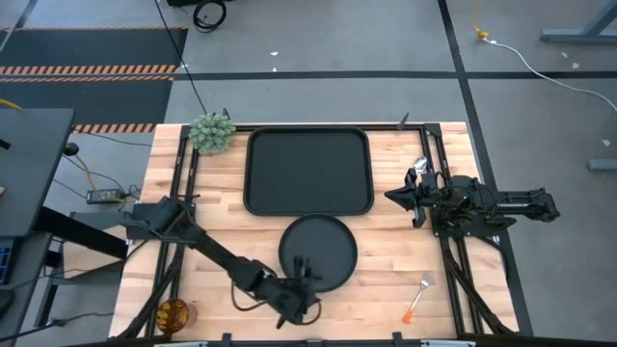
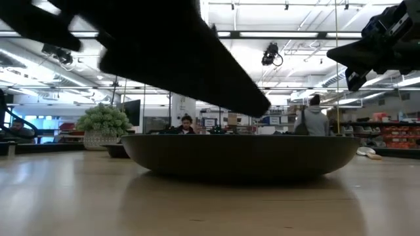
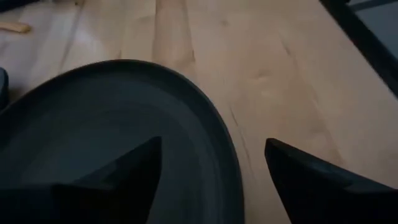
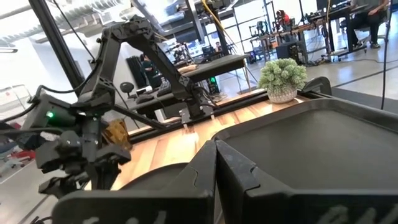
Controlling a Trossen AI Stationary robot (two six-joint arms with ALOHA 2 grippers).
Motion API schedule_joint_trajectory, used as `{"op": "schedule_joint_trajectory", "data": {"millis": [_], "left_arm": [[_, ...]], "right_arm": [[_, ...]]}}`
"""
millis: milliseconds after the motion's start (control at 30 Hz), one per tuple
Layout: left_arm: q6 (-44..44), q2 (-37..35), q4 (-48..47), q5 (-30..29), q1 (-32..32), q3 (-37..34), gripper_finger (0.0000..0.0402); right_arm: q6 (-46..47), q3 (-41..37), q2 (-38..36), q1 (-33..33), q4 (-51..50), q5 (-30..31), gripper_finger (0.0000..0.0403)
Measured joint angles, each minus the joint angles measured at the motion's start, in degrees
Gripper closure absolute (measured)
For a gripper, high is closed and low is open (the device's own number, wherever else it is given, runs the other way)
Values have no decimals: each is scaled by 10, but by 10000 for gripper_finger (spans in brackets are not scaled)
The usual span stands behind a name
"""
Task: Pick and place plate/cup/fork/spoon on tray
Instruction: Put the black plate on black serving tray
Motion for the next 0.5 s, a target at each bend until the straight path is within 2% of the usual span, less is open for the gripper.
{"op": "schedule_joint_trajectory", "data": {"millis": [500], "left_arm": [[-49,67,6,1,0,10,148]], "right_arm": [[0,0,0,0,6,0,387]]}}
